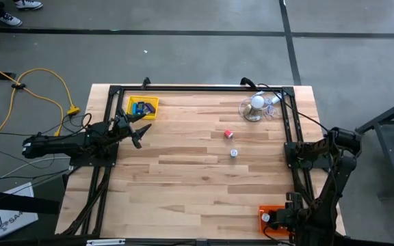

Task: Pick & Place Office items
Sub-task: Put the white charger adapter into the orange bin, then put the blue charger adapter into the orange bin

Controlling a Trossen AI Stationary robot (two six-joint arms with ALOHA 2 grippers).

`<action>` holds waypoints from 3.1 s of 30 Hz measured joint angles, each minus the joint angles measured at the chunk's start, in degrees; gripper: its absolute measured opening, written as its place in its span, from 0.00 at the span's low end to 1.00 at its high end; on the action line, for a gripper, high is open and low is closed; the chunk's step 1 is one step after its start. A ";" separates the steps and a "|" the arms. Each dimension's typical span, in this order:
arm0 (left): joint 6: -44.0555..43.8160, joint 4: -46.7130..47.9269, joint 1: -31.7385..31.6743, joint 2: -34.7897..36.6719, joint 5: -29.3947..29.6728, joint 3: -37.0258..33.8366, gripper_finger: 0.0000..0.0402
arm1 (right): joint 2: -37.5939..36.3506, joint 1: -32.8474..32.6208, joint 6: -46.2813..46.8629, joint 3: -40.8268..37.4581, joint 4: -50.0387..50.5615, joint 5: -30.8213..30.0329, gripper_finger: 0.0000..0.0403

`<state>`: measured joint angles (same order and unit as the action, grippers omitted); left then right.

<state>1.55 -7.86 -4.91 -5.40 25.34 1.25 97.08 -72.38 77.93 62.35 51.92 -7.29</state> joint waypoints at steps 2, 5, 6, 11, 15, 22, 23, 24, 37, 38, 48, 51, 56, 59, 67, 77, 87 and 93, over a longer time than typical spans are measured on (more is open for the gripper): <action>0.00 0.00 0.01 -0.01 -0.01 0.01 0.60 | 0.00 0.00 -0.02 0.00 0.00 -0.04 0.44; 0.01 0.02 0.00 0.01 -0.02 -0.01 0.60 | 0.00 0.00 -0.11 0.00 0.00 -0.03 0.46; -0.01 0.01 0.01 0.01 0.00 -0.01 0.60 | 0.00 0.00 -0.11 0.00 0.00 -0.03 0.47; 0.00 0.01 0.01 -0.01 -0.01 0.00 0.60 | 0.00 0.00 -0.11 0.00 0.00 -0.04 0.48; -0.01 0.00 0.00 -0.01 -0.01 0.01 0.60 | -0.16 0.00 -0.76 0.00 0.00 0.00 0.48; -0.01 0.02 0.00 -0.01 -0.02 0.01 0.60 | -2.34 1.79 -3.21 0.00 0.22 1.27 0.48; 0.01 0.00 0.00 -0.01 -0.02 -0.01 0.60 | -2.66 2.29 -3.69 0.00 0.24 1.66 0.48; -0.01 0.02 0.02 0.01 -0.02 0.01 0.60 | -2.93 2.73 -4.42 0.00 0.24 1.88 0.48; 0.00 0.01 0.02 0.00 -0.02 -0.01 0.60 | -7.89 9.33 -12.55 0.00 0.97 3.39 0.48; 0.01 0.00 0.00 0.00 0.00 0.01 0.60 | -8.53 9.93 -13.20 0.00 0.98 3.42 0.48; 0.01 0.02 0.01 0.00 -0.01 0.00 0.60 | -13.45 18.34 -22.28 0.00 1.03 2.98 0.48; 0.01 0.00 0.02 0.01 0.00 0.01 0.60 | -13.71 21.61 -26.01 0.00 1.01 2.92 0.48; 0.00 0.01 0.01 -0.01 -0.01 0.00 0.60 | -13.73 27.62 -30.42 0.00 0.91 1.53 0.48; 0.00 0.01 0.01 -0.01 -0.02 -0.01 0.60 | -13.71 31.73 -34.02 0.00 -0.22 0.55 0.48; 0.00 0.02 0.01 -0.01 -0.01 0.01 0.60 | -13.72 42.51 -46.73 0.00 -2.64 -3.00 0.48; 0.00 0.00 0.00 -0.01 -0.01 0.00 0.60 | -13.70 53.05 -58.96 0.00 -2.64 0.98 0.48; 0.00 0.00 0.00 -0.01 -0.01 0.00 0.60 | -13.10 62.34 -65.72 0.00 -5.14 2.32 0.48; -0.01 0.00 0.00 0.01 0.00 0.01 0.60 | -10.79 65.36 -68.91 -0.64 -8.03 3.37 0.48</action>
<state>1.54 -7.86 -4.91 -5.39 25.34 1.26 86.29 -7.02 9.02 61.71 43.89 -3.92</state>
